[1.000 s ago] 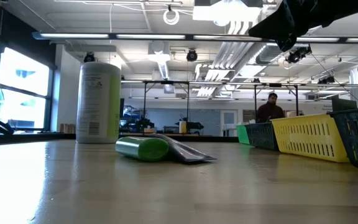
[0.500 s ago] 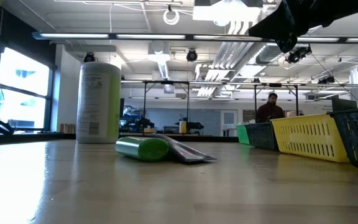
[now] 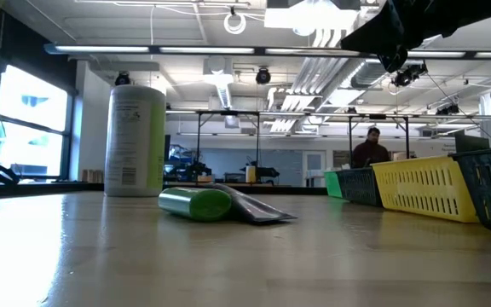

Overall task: Pick & Place Travel size toiletries
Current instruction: Put the green shampoo into the top black basket

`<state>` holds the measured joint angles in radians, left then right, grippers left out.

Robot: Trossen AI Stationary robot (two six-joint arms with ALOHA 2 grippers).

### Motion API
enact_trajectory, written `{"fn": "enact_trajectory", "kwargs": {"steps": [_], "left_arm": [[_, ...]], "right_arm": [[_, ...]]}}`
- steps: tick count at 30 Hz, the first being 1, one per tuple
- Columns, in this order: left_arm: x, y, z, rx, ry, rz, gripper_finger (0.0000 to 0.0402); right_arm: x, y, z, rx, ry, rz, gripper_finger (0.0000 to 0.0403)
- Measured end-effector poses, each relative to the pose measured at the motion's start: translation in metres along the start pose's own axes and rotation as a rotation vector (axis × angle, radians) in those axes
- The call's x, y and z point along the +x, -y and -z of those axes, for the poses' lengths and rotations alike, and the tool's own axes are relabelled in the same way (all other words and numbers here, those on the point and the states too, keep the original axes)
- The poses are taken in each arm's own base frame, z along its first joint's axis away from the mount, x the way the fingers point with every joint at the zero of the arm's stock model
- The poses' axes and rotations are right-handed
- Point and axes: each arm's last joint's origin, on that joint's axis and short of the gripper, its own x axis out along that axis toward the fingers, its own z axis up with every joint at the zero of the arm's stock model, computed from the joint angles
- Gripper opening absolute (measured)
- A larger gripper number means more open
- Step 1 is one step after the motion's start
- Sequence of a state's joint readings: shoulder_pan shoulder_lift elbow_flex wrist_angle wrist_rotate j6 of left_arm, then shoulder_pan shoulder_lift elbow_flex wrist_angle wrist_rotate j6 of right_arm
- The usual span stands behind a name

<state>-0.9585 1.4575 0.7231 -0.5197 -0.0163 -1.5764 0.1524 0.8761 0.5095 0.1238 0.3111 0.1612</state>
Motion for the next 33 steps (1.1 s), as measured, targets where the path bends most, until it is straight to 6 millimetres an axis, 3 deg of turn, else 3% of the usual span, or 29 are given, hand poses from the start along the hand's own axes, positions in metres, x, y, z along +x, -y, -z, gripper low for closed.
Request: {"fn": "enact_trajectory", "kwargs": {"steps": [16, 24, 33], "left_arm": [[0.013, -0.022, 0.000, -0.001, -0.003, -0.069, 0.0284], [0.014, -0.023, 0.000, 0.000, -0.001, -0.071, 0.0254], [0.014, -0.024, -0.001, -0.001, 0.004, -0.073, 0.0193]], "right_arm": [[0.000, 0.000, -0.001, 0.002, 0.007, -0.001, 0.0003], [0.000, 0.000, -0.001, 0.002, 0.007, -0.001, 0.0003], [0.000, 0.000, -0.001, 0.002, 0.007, -0.001, 0.0004]]}}
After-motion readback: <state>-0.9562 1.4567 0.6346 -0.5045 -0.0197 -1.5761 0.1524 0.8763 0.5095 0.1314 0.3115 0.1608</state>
